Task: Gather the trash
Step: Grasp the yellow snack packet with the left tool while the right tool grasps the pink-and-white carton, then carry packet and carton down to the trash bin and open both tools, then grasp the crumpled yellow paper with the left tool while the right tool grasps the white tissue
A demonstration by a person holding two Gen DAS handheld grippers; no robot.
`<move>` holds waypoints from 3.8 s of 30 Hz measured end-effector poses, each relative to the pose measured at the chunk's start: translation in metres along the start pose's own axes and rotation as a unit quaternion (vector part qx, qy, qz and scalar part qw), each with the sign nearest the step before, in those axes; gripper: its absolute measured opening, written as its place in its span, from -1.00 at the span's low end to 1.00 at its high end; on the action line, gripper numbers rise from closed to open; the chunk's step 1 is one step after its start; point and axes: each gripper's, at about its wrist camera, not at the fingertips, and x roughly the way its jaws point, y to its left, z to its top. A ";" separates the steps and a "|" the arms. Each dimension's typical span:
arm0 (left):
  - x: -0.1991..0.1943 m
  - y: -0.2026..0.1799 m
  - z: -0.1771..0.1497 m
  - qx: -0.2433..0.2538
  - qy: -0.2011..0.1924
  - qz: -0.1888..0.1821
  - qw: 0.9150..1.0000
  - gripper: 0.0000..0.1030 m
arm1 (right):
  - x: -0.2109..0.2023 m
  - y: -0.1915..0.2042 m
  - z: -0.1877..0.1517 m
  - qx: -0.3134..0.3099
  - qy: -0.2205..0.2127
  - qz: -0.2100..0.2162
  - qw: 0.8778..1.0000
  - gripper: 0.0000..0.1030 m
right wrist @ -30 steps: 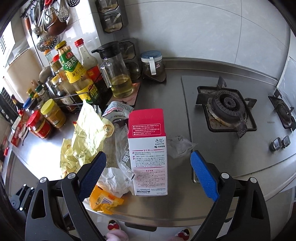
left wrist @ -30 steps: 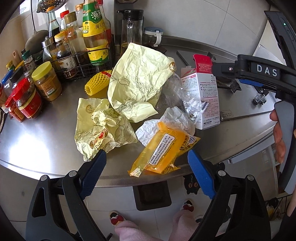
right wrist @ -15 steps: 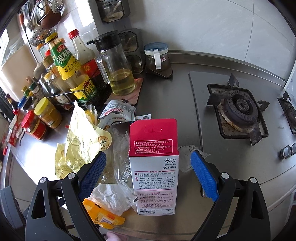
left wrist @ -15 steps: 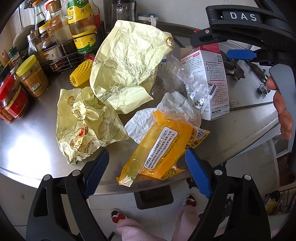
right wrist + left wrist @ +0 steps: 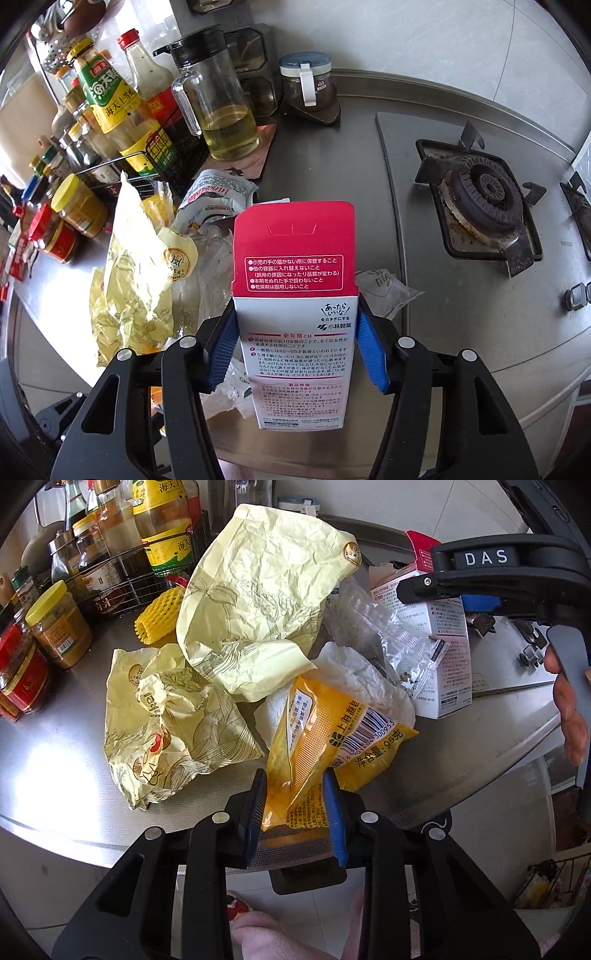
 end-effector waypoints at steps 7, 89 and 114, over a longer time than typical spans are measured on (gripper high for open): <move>-0.018 0.004 0.000 -0.010 -0.014 -0.006 1.000 -0.90 | -0.026 0.000 -0.001 -0.002 -0.028 0.000 1.000 0.13; 0.203 0.019 -0.237 -0.081 0.124 -0.068 0.987 -0.23 | 0.208 -0.016 -0.302 0.182 0.147 0.054 0.971 0.37; -0.039 0.075 -0.118 -0.086 -0.087 -0.027 0.992 0.58 | -0.040 0.004 -0.172 0.066 -0.101 0.091 0.989 0.94</move>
